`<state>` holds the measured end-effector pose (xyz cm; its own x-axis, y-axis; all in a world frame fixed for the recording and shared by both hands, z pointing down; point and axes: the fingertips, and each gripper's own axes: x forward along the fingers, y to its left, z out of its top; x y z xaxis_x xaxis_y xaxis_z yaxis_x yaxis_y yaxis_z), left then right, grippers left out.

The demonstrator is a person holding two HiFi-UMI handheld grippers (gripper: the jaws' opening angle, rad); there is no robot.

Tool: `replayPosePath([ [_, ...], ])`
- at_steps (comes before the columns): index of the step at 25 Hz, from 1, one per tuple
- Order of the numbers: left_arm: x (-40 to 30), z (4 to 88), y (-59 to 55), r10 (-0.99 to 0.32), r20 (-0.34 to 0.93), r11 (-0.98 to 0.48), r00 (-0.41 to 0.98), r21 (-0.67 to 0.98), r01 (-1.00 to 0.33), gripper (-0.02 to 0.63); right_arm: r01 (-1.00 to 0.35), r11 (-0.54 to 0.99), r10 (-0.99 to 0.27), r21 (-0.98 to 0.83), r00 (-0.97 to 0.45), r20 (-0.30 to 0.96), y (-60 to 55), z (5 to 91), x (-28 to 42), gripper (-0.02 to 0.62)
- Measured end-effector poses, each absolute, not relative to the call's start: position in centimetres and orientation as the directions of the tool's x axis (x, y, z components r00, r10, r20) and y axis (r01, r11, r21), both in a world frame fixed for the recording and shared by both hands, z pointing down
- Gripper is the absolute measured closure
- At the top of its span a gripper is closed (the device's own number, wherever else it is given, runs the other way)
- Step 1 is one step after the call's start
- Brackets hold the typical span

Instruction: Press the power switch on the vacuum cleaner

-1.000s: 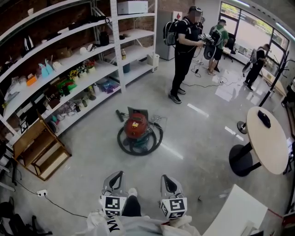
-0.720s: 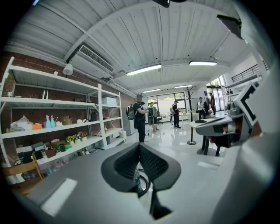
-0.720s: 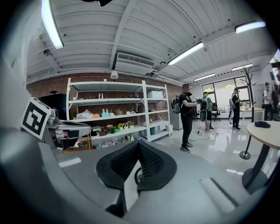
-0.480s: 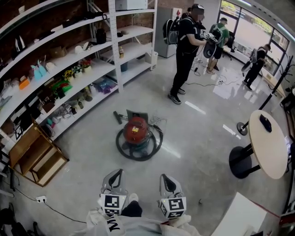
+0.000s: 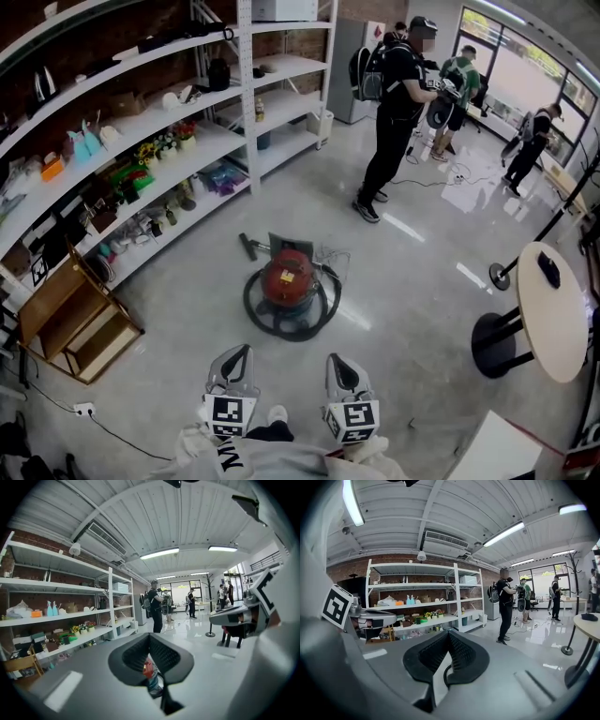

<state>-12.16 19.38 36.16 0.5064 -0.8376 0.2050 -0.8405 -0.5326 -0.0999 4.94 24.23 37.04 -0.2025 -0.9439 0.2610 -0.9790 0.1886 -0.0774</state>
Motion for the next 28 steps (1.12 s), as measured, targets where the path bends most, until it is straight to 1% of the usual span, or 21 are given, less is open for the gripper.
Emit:
replayPosePath([
  [11, -15.7, 36.1, 14.9, -0.851, 0.193, -0.512, 0.489, -0.090, -0.855, 0.606, -0.982, 0.185, -0.950, -0.049, -0.191, 0.246, 19.1, 35.9, 2.7, 0.597],
  [20, -15.2, 36.5, 14.1, -0.834, 0.194, -0.537, 0.517, -0.068, -0.841, 0.606, -0.988, 0.148, -0.956, -0.032, -0.151, 0.252, 18.9, 35.7, 3.5, 0.597],
  [28, -15.2, 37.2, 13.6, -0.834, 0.208, -0.532, 0.511, -0.060, -0.844, 0.606, -0.988, 0.148, -0.952, -0.035, -0.152, 0.265, 18.5, 36.3, 3.8, 0.597],
])
